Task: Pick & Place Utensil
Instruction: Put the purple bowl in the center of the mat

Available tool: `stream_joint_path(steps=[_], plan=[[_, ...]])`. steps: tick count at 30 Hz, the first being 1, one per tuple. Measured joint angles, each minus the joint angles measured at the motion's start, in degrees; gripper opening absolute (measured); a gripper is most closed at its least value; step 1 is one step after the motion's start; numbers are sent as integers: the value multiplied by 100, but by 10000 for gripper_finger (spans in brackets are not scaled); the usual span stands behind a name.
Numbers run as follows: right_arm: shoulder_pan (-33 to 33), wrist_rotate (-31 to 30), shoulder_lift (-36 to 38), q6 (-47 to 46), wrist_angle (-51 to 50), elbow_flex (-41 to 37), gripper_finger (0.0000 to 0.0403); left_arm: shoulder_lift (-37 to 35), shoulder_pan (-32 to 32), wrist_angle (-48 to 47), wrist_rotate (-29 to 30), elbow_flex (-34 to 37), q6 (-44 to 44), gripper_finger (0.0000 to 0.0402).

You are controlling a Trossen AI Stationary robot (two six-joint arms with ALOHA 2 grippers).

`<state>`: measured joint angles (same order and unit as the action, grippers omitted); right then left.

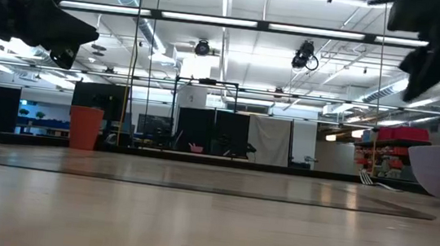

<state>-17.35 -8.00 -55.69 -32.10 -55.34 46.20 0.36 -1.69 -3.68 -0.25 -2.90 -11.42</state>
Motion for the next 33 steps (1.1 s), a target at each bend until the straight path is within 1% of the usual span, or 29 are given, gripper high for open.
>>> stream_joint_path(steps=[2, 5, 8, 11, 15, 19, 22, 24, 27, 30, 33], plan=[[-40, 307, -263, -278, -317, 178, 221, 0, 0, 0, 0, 0, 0, 48], [3, 699, -522, -706, -292, 285, 228, 0, 0, 1, 0, 0, 0, 48], [18, 987, -653, -893, -139, 291, 226, 0, 0, 1, 0, 0, 1, 48], [15, 1260, -779, -1235, -351, 291, 216, 0, 0, 2, 0, 0, 2, 48], [39, 1059, -981, -1604, -860, 291, 204, 0, 0, 1, 0, 0, 0, 48], [205, 928, -1219, -1768, -1083, 291, 207, 0, 0, 0, 0, 0, 2, 48], [357, 567, -1400, -2573, -1087, 291, 222, 0, 0, 1, 0, 0, 2, 48], [473, 562, -1523, -2866, -1087, 291, 230, 0, 0, 2, -1, 0, 1, 48], [543, 637, -1685, -2883, -1084, 291, 236, 0, 0, 2, 0, 0, 0, 48], [540, 626, -1829, -3094, -1024, 291, 234, 0, 0, 1, 0, 0, 2, 48], [485, 657, -1981, -3320, -931, 291, 224, 0, 0, 2, 0, 0, 2, 48]])
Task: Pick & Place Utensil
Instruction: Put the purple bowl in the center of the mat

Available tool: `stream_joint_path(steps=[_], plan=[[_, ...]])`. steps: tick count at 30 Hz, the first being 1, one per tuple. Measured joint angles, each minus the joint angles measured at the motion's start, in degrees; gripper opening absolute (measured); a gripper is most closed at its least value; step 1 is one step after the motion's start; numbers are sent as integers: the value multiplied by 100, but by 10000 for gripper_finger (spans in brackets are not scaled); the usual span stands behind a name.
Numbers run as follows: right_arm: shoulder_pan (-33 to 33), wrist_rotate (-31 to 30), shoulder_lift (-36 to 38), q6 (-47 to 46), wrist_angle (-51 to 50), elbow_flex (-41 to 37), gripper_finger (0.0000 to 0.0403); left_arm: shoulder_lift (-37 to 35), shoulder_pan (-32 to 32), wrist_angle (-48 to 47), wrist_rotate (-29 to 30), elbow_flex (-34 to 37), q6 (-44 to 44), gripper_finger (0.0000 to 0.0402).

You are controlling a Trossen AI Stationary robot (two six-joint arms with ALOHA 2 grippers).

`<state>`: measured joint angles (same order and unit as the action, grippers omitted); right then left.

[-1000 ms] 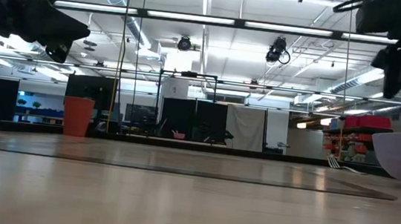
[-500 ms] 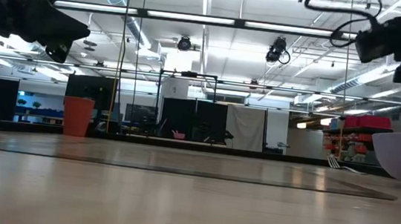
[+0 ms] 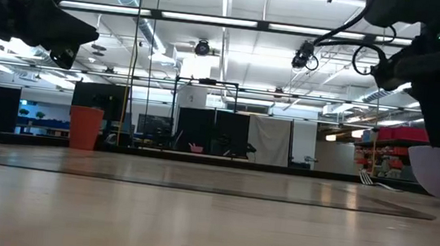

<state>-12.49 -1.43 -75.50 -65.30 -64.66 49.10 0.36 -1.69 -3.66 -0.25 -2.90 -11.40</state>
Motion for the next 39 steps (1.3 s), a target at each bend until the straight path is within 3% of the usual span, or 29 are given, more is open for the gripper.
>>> stream_joint_path(steps=[14, 27, 39], plan=[[-486, -63, -228, -1156, 314, 0, 131, 0, 0, -2, 0, 0, 1, 48], [-498, -116, -228, -1333, 329, 0, 42, 0, 0, 0, -2, 0, -1, 48], [-498, -216, -228, -1155, 349, 0, 13, 0, 0, 0, -2, 0, 0, 48]])
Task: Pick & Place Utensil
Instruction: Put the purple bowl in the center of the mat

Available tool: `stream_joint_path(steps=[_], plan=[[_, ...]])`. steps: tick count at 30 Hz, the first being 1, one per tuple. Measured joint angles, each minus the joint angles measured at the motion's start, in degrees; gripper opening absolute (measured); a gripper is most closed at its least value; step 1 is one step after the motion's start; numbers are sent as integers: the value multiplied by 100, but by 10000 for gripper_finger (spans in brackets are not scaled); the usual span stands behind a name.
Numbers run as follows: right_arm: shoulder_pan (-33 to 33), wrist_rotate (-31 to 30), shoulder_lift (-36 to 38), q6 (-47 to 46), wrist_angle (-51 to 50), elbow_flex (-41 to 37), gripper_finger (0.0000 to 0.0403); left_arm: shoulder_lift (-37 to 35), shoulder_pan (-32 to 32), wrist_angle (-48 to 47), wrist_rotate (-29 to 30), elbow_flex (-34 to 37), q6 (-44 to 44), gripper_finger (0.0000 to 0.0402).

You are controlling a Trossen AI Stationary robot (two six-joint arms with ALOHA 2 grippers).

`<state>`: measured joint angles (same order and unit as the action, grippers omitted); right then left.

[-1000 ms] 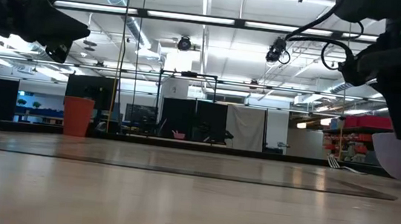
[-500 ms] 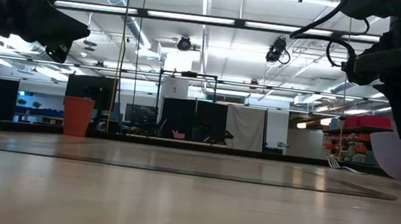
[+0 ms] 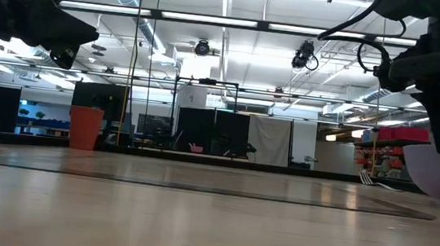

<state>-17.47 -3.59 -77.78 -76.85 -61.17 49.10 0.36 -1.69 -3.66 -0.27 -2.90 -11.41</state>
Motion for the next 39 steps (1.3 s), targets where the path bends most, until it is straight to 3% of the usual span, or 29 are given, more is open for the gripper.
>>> stream_joint_path(steps=[8, 14, 22, 34, 39], plan=[[4, 218, 2, 236, -26, 29, 11, 0, 0, 0, 0, 0, 1, 48], [5, 188, -37, 546, -174, 585, 8, 0, 0, -1, 2, 0, 1, 48], [153, 99, -1019, 1496, -720, 1718, 2, 0, 0, 0, 0, 0, 0, 48], [393, -306, -3170, 4457, -982, 4565, 0, 0, 0, 0, 2, 0, 1, 48], [542, -328, -3833, 6620, -592, 5379, 0, 0, 0, 0, 2, 0, -1, 48]])
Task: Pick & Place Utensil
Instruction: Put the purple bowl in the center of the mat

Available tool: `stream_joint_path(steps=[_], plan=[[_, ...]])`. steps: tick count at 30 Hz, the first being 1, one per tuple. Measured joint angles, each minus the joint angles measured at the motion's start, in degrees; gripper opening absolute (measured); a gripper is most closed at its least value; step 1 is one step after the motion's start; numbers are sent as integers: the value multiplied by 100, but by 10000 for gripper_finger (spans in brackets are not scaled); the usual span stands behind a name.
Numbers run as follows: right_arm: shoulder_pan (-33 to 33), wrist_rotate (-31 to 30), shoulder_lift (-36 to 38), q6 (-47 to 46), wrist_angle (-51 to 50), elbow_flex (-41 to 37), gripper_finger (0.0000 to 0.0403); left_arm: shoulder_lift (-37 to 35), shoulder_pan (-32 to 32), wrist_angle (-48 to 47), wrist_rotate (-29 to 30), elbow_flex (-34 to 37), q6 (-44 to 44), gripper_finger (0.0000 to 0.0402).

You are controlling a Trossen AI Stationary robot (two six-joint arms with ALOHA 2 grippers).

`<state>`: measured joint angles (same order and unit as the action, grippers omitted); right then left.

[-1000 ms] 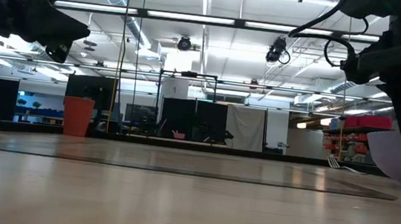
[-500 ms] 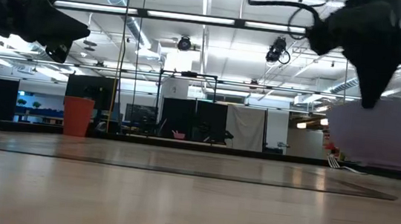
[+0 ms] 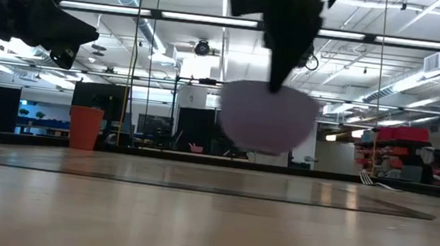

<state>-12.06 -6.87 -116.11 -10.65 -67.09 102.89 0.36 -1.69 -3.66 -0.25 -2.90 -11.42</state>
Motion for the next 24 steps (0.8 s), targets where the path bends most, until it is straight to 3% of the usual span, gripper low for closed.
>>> stream_joint_path(steps=[5, 24], plan=[[106, 49, -451, 1390, 472, 251, 7, 0, 0, 0, 0, 0, 1, 48], [17, 26, -584, 2627, 532, 140, 11, 0, 0, 0, 0, 0, 0, 48]])
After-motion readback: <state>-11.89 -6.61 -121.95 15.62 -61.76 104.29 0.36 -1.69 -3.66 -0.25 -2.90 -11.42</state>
